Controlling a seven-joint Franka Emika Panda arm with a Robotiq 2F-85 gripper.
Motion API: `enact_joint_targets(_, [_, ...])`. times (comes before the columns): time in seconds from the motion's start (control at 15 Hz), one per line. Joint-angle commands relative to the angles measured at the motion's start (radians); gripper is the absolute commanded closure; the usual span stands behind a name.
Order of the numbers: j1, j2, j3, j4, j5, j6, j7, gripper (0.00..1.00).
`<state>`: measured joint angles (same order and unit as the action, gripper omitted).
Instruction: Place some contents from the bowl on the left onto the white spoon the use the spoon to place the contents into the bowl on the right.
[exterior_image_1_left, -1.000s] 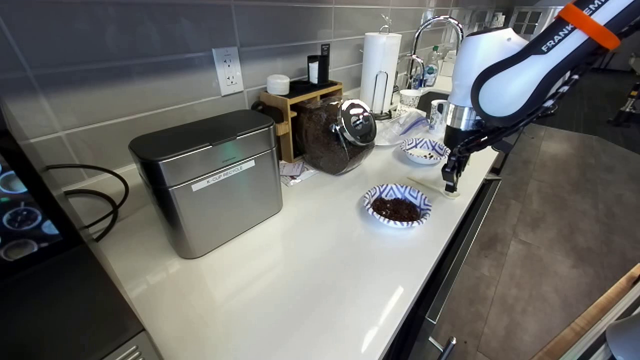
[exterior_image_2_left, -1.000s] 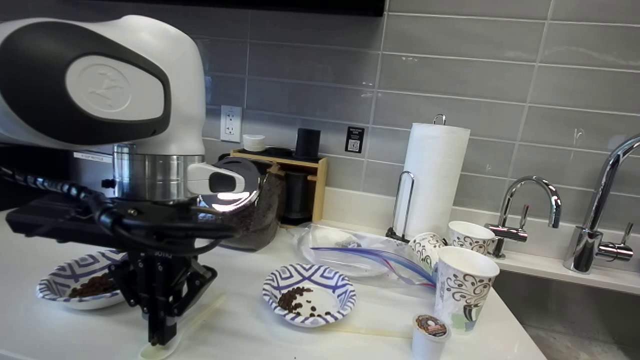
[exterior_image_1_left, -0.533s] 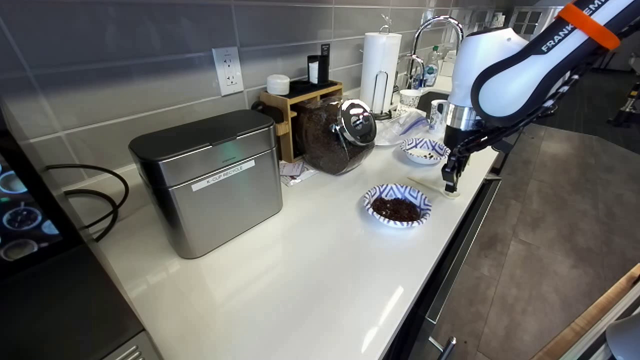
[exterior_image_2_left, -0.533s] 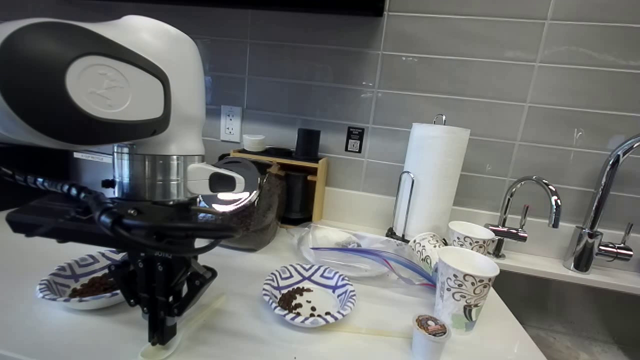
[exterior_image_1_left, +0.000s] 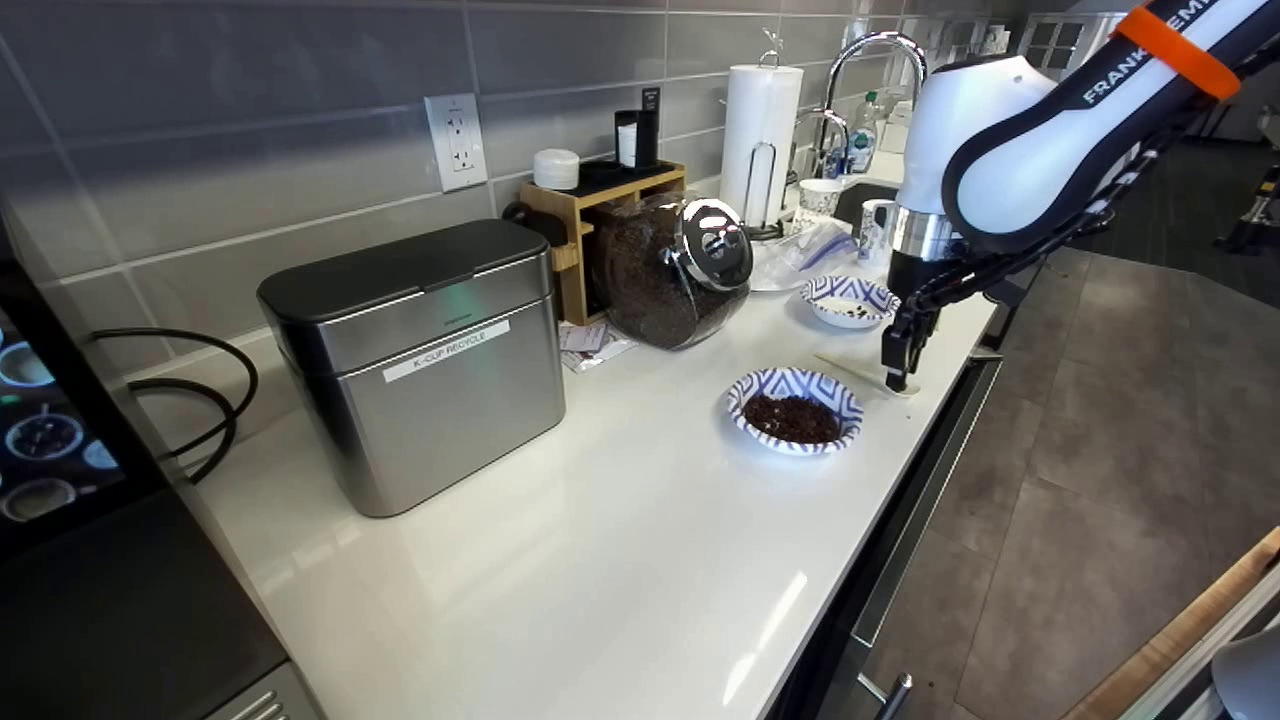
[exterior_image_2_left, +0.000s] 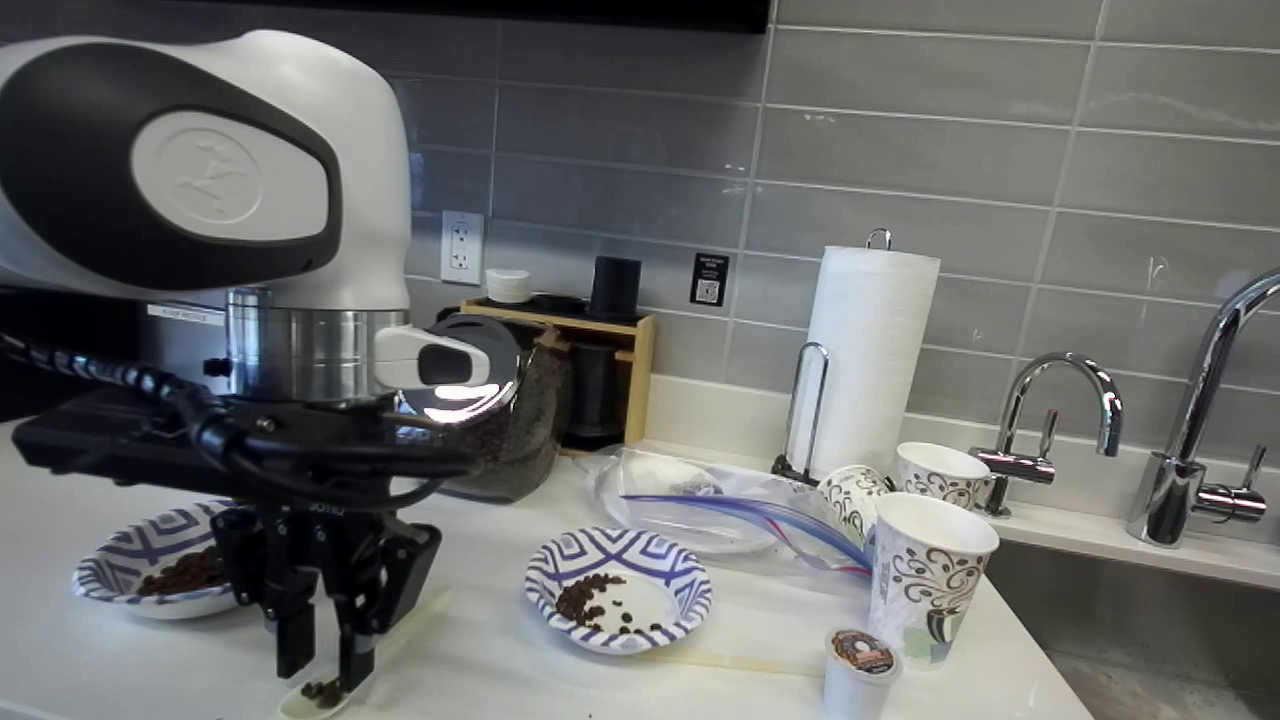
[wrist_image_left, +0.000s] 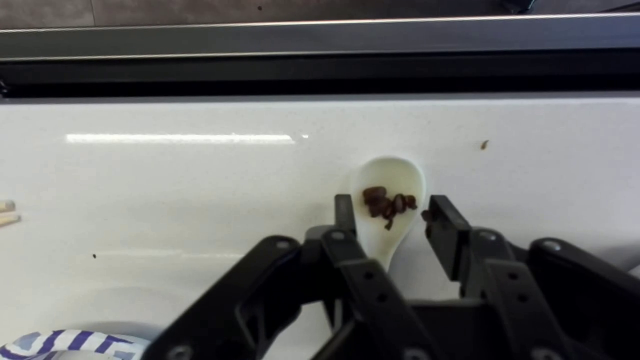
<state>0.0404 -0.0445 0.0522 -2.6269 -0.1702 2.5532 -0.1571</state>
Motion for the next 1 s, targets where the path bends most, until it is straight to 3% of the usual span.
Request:
enact_joint_targets(0.0, [0.004, -0.002, 0.001, -0.015, -0.015, 0.037, 0.022, 0.82])
enact_joint_targets(0.13, [0.004, -0.003, 0.001, -0.015, -0.016, 0.043, 0.022, 0.98])
enact_joint_targets(0.2, [0.004, -0.003, 0.001, -0.015, -0.015, 0.046, 0.022, 1.0])
enact_joint_targets(0.67, [0.004, -0.009, 0.001, -0.017, -0.009, 0.049, 0.018, 1.0])
enact_joint_targets(0.73, [0.004, -0.011, 0.0, -0.017, -0.004, 0.051, 0.015, 0.84])
enact_joint_targets(0.93, [0.005, -0.022, 0.0, -0.015, 0.001, 0.06, 0.012, 0.69])
